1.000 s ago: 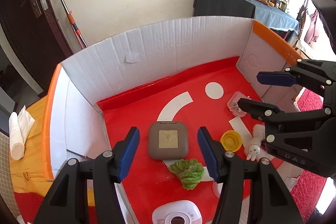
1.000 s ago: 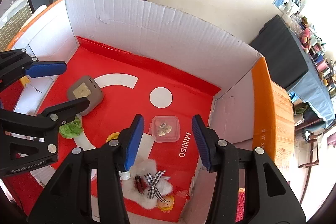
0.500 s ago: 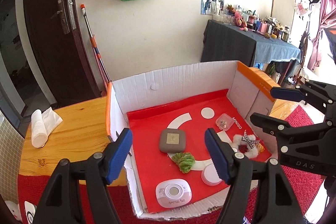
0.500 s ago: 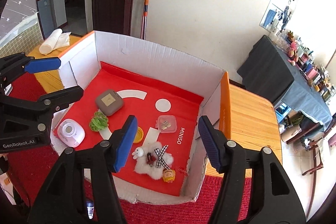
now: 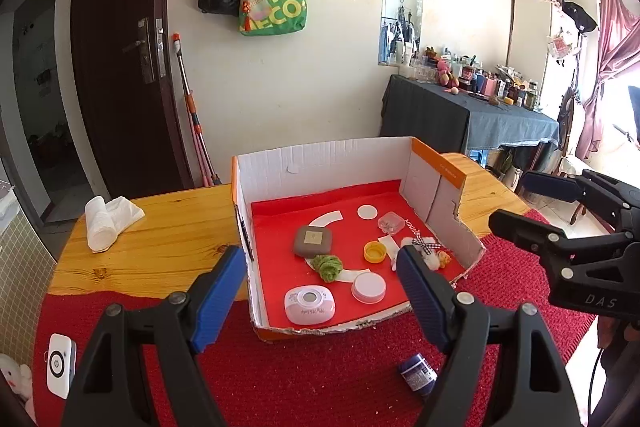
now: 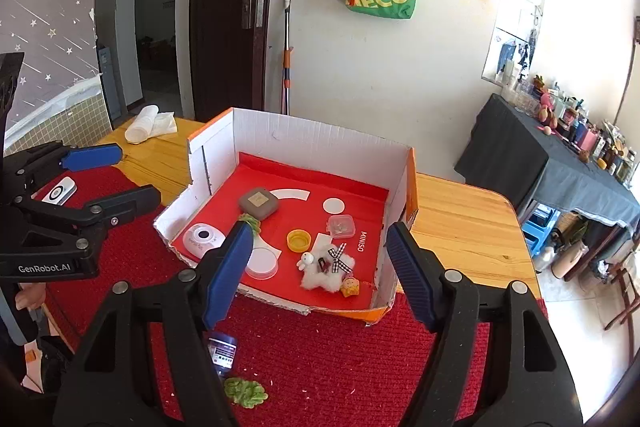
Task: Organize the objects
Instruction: 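Withdraw both grippers from the box back over the cloth, then move the left gripper to the blue bottle while the right gripper approaches the green fuzzy plush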
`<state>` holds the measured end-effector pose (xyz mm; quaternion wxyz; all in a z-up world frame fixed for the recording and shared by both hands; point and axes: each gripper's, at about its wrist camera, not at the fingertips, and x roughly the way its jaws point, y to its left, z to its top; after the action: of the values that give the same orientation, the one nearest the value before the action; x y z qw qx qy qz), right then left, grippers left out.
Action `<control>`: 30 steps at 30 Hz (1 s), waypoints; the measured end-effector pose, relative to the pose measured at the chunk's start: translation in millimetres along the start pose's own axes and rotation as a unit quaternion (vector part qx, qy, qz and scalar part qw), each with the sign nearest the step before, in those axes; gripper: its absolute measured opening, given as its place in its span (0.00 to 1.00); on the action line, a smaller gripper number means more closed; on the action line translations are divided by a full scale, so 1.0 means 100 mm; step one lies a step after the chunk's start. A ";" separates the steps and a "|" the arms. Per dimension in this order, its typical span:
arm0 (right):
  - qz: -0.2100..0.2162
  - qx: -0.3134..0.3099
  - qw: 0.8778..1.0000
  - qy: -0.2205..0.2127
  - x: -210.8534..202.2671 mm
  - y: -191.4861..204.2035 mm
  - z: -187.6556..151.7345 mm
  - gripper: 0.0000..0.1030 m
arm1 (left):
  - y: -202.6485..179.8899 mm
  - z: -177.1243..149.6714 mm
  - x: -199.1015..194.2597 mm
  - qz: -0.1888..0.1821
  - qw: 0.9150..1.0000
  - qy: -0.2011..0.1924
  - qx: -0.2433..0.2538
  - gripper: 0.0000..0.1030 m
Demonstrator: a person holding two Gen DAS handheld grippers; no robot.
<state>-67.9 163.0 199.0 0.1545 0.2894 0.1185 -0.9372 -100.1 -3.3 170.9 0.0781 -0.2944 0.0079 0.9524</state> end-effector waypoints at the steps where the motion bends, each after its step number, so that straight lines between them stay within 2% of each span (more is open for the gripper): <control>1: 0.001 0.000 1.000 -0.005 -0.06 0.01 0.00 0.67 | -0.02 -0.01 -0.05 -0.001 1.000 -0.003 0.001 0.77; 5: -0.001 -0.003 1.000 -0.022 -0.30 0.07 -0.03 0.69 | -0.11 -0.03 -0.26 -0.001 1.000 -0.017 0.009 0.78; 9: -0.001 -0.002 0.999 -0.033 -0.46 0.10 -0.09 0.70 | -0.18 -0.08 -0.44 0.001 0.999 -0.032 0.013 0.83; 14: 0.004 0.009 0.999 -0.036 -0.56 0.12 -0.25 0.72 | -0.24 -0.24 -0.49 -0.005 1.000 -0.024 0.007 0.83; 21: 0.015 0.021 1.000 -0.010 -0.43 0.18 -0.58 0.74 | -0.25 -0.61 -0.31 -0.016 1.000 0.003 -0.012 0.86; 30: 0.042 0.042 0.996 0.061 0.02 0.20 -1.14 0.74 | -0.25 -1.13 0.13 -0.032 0.996 0.076 -0.035 0.86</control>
<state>-4.3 179.9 103.5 0.1734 0.3572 0.0757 -0.9146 -44.0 16.1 70.8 0.0973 -0.3683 -0.0294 0.9241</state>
